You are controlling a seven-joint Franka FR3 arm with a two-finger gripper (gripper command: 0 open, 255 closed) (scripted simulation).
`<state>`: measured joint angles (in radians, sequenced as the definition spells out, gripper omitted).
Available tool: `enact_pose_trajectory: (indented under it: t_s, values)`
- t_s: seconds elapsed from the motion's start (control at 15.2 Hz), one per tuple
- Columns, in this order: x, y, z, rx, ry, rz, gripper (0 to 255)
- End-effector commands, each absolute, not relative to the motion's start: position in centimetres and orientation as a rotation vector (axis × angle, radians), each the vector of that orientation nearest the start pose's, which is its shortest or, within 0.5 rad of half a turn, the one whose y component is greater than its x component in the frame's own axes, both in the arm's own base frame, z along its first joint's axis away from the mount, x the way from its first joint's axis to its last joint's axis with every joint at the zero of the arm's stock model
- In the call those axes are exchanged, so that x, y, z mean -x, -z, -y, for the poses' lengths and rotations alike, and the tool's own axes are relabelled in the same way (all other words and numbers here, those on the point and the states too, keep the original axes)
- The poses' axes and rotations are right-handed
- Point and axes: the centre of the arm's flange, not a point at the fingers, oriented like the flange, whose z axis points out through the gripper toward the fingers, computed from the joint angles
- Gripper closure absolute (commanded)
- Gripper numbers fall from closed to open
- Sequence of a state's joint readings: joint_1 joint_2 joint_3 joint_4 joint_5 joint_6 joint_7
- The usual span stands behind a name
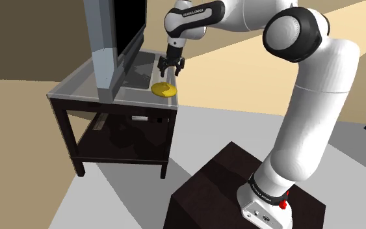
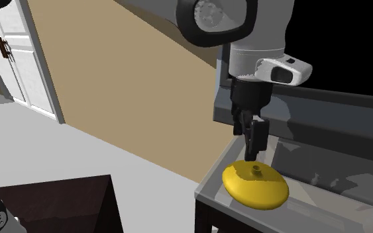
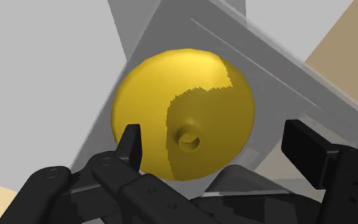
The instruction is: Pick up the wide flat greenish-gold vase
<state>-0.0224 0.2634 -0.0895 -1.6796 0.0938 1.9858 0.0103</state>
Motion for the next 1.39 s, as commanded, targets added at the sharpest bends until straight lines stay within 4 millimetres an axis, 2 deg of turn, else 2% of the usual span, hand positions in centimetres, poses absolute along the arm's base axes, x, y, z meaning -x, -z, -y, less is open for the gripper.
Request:
enact_pose_trajectory:
  t_s: [0.0,0.13,0.59,0.73,0.79,1.32]
  values:
    - [-66.3,-44.2,6.7,3.073,0.081,-0.243,0]
    - [-68.5,-43.6,7.2,3.075,0.088,-0.248,0]
    - [-68.5,-39.9,7.2,3.075,0.088,-0.248,0]
    - [-68.5,-39.6,7.2,3.075,0.088,-0.248,0]
    - [-68.4,-39.6,7.1,3.075,0.088,-0.248,255]
    - [-68.4,-39.6,7.2,3.075,0.088,-0.248,255]
